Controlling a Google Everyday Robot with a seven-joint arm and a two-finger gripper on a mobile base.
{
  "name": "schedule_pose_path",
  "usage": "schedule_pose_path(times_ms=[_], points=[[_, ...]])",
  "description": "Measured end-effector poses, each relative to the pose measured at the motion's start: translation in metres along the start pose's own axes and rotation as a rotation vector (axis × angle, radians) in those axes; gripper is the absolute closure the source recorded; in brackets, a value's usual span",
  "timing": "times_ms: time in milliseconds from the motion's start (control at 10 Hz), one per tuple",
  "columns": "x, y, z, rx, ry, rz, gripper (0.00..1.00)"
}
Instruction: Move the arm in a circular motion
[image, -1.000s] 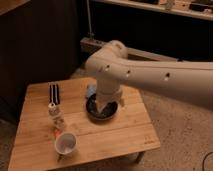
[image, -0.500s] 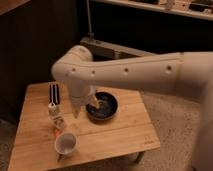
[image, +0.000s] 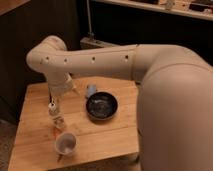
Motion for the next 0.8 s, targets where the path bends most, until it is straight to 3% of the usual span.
schedule_pose_path(times_ms=[300,500,700,800], points=[[-0.04,-0.041,-0.003,-0.01,-0.034,0.017,0.35],[-0.059,-0.089,-0.008,-0.006,-0.061,0.091,0.35],[-0.061,-0.121,-0.016,0.0,-0.076,0.159,0.35],[-0.049,-0.145,-0.019,0.015,-0.077,0.215,0.35]])
